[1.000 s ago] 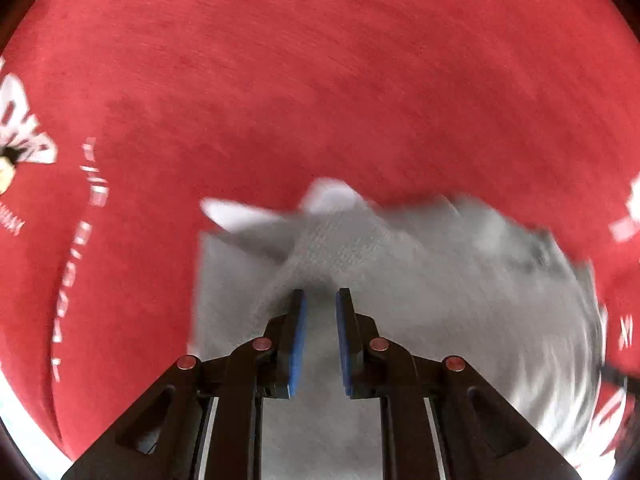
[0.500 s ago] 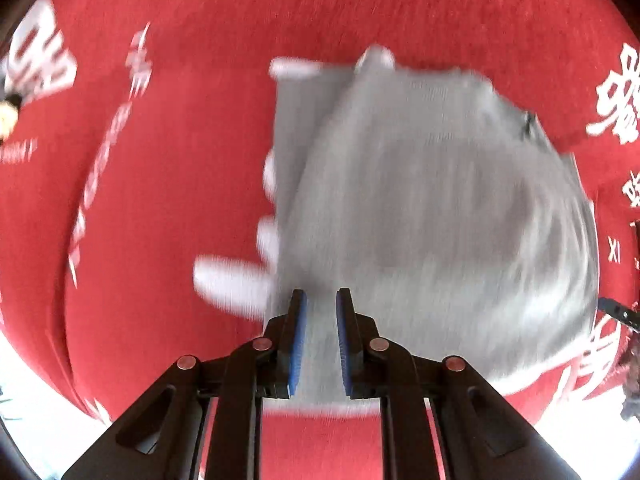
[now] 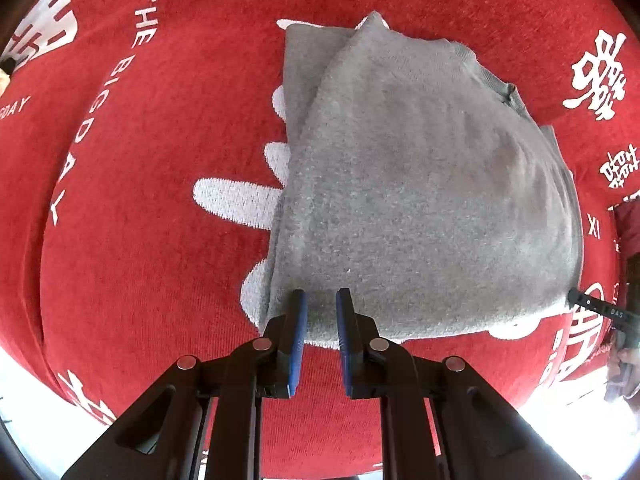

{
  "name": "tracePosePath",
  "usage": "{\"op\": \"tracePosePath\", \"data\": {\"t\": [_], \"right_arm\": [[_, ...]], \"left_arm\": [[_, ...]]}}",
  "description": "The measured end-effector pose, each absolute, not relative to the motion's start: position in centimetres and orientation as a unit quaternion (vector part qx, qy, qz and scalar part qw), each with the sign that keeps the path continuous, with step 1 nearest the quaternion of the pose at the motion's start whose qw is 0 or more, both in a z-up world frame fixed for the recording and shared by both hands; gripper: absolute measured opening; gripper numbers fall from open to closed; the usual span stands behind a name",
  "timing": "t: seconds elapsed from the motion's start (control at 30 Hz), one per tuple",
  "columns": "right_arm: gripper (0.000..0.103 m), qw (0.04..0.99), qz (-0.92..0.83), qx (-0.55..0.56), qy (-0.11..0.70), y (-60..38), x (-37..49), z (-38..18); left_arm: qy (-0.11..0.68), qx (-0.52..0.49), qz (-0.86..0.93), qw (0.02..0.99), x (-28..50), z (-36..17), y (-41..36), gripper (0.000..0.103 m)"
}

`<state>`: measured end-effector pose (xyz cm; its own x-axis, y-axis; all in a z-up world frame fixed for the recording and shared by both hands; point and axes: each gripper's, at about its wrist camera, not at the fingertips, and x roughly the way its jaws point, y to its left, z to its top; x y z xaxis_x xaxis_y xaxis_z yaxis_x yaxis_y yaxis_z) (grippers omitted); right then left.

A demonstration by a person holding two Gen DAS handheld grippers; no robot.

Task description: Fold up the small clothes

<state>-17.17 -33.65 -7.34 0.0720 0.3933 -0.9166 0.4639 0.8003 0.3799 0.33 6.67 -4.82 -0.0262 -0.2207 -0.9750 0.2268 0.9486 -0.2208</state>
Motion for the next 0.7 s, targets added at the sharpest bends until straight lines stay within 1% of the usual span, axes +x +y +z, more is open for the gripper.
{"op": "tracePosePath", "data": {"t": [0.07,0.1,0.13,0.17,0.2,0.23,0.3,0.37,0.43,0.57,0.7], "right_arm": [[0.007,0.659,-0.058,0.331,0.673,-33.6,-17.8,-6.8],[0.009,0.664,-0.067,0.328,0.668,-33.4,-17.9,-6.3],[0.011,0.674,-0.075,0.323,0.661,-32.9,-18.1,-5.4],[0.013,0.682,-0.076,0.32,0.653,-32.2,-18.1,-4.6],[0.014,0.695,-0.075,0.317,0.64,-31.1,-18.2,-3.4],[0.016,0.703,-0.067,0.321,0.632,-30.3,-18.3,-2.8],[0.021,0.707,-0.042,0.334,0.623,-27.9,-18.0,-2.1],[0.033,0.695,-0.01,0.345,0.63,-24.7,-17.2,-2.4],[0.034,0.684,0.014,0.355,0.637,-22.3,-16.3,-3.1],[0.042,0.669,0.035,0.371,0.643,-18.3,-14.9,-4.4],[0.043,0.659,0.029,0.36,0.659,-16.4,-14.2,-5.6]], "left_arm": [[0.695,0.001,-0.166,0.699,0.4,-4.6,6.7,0.016],[0.695,0.002,-0.169,0.699,0.6,-4.5,7.1,0.023],[0.693,0.001,-0.174,0.7,0.5,-4.4,7.1,0.048],[0.69,-0.001,-0.175,0.702,0.4,-4.1,7.6,0.064],[0.685,0.005,-0.166,0.71,0.4,-3.7,7.9,0.09],[0.679,0.01,-0.162,0.716,0.3,-3.5,8.0,0.092],[0.676,0.006,-0.168,0.717,0.2,-3.5,8.3,0.092],[0.677,0.008,-0.164,0.718,0.1,-3.6,8.6,0.092],[0.673,0.018,-0.156,0.723,0.0,-3.7,8.9,0.092],[0.671,0.003,-0.156,0.725,0.3,-3.7,10.1,0.092],[0.668,-0.044,-0.171,0.723,0.9,-3.5,12.0,0.092]]}}
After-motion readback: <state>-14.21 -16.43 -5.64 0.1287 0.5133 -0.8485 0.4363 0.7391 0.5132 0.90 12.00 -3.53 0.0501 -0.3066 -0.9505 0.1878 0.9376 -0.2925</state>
